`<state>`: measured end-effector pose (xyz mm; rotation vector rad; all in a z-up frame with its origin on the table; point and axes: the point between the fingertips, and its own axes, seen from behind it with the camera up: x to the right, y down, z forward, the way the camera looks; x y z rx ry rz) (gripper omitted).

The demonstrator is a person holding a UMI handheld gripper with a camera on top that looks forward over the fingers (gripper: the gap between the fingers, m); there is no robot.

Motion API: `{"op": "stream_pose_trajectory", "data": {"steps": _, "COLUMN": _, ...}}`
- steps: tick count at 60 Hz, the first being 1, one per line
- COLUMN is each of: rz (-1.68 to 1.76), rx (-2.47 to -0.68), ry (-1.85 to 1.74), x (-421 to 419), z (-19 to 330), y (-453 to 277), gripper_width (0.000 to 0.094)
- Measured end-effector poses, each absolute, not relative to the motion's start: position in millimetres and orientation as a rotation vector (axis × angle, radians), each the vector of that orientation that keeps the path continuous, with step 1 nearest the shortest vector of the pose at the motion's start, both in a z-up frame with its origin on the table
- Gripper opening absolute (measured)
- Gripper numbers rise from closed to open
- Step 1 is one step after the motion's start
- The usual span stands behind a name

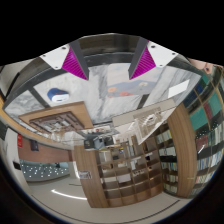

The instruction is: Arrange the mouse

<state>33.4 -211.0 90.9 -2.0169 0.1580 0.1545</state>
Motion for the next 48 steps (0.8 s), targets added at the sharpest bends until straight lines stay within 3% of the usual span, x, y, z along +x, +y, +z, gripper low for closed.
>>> {"op": "stream_pose_trajectory", "data": {"steps": 11, "rz": 0.027, "rx": -2.010, "ry": 0.190, "x": 110.2, "z": 99.3, "y": -217.7, "gripper_width": 0.0822}}
{"op": "stream_pose_trajectory", "data": {"steps": 32, "rz": -0.120, "rx": -2.086, "ry": 0.154, "x": 254.4, "z": 35.9, "y": -171.8, "gripper_width": 0.0818}}
{"op": "stream_pose_trajectory", "data": {"steps": 48, "rz": -0.077, "rx": -2.089, "ry": 0.075, "x": 282.2, "z": 8.4, "y": -112.2, "gripper_width": 0.0817}}
